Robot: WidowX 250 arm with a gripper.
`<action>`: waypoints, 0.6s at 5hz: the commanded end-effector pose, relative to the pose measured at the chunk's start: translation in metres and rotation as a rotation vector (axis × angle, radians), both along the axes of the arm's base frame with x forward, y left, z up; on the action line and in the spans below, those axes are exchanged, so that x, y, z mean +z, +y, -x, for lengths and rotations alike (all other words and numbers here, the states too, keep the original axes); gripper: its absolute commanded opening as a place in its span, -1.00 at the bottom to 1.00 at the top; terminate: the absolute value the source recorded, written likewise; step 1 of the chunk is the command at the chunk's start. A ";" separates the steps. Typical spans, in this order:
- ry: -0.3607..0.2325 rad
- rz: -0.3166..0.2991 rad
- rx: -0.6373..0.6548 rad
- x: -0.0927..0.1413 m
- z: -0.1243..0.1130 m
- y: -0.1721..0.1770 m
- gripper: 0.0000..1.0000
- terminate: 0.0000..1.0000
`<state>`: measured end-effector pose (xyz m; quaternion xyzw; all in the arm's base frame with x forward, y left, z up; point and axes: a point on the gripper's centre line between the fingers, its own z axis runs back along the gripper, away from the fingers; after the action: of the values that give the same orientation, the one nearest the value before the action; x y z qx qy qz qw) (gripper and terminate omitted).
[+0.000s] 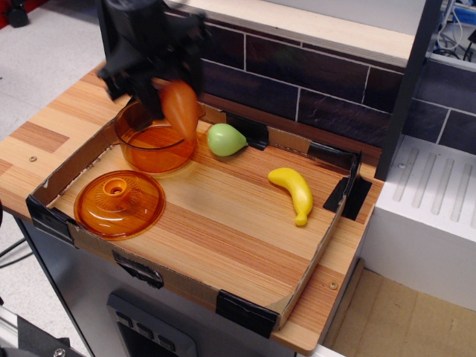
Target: Take carrot out of pot
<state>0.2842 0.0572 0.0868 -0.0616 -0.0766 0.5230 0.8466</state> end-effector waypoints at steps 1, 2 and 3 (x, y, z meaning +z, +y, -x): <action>-0.034 -0.066 -0.083 -0.024 0.021 -0.019 -1.00 -1.00; -0.010 -0.110 -0.111 -0.049 0.029 -0.016 -1.00 -1.00; 0.009 -0.130 -0.149 -0.068 0.037 -0.014 -1.00 -1.00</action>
<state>0.2455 0.0381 0.0109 -0.0079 -0.0902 0.4551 0.8858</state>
